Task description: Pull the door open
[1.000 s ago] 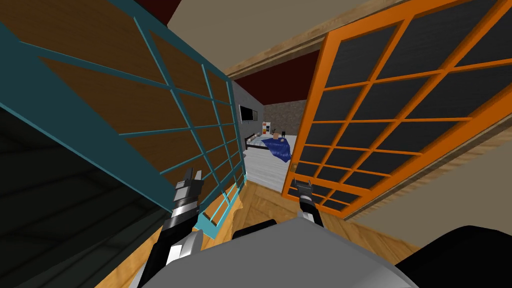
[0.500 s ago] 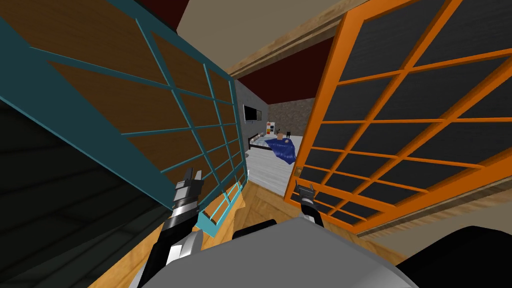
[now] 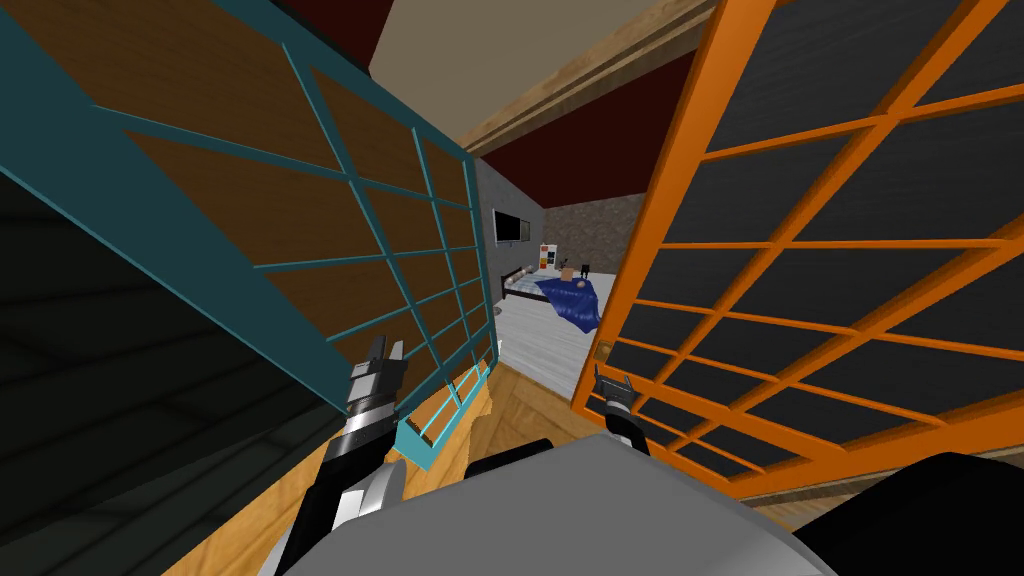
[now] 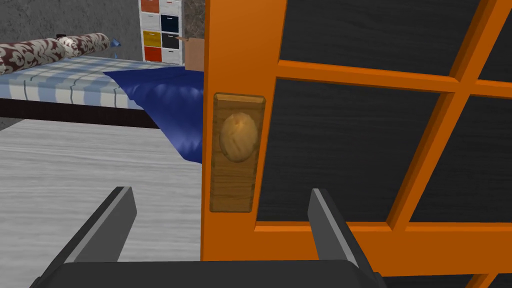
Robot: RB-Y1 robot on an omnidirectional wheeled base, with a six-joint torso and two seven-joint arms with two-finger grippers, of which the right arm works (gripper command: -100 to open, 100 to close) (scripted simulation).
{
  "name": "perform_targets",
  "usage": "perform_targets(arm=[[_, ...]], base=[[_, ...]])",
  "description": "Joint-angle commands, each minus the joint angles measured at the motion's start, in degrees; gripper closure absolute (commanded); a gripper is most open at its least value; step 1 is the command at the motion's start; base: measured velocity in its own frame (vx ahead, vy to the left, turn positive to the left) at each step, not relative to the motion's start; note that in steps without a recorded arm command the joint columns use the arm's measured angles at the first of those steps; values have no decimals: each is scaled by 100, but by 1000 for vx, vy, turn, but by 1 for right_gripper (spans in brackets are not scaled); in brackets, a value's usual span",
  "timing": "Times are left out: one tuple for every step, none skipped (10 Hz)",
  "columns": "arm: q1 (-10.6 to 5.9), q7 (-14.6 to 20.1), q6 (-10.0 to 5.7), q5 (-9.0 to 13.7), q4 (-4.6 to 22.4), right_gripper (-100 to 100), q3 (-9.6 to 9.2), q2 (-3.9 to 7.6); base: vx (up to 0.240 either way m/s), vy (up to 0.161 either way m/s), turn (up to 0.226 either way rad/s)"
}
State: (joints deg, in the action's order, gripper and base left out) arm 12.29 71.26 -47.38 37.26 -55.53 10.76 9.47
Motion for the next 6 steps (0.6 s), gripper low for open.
perform_targets(arm=[[-57,110,-70,30,181,-100,-4,-10],[-81,214,-90,74,291,-100,6,-5],[-90,254,-98,92,334,-100,9,-4],[-113,357,-119,136,444,-100,19,0],[-101,290,-115,109,392,-100,10,-6],[-92,488,-169,87,522,-100,-37,117]], base=[[23,-62,47],[29,-68,98],[33,-71,92],[35,-73,129],[17,-36,32],[120,-56,-82]])
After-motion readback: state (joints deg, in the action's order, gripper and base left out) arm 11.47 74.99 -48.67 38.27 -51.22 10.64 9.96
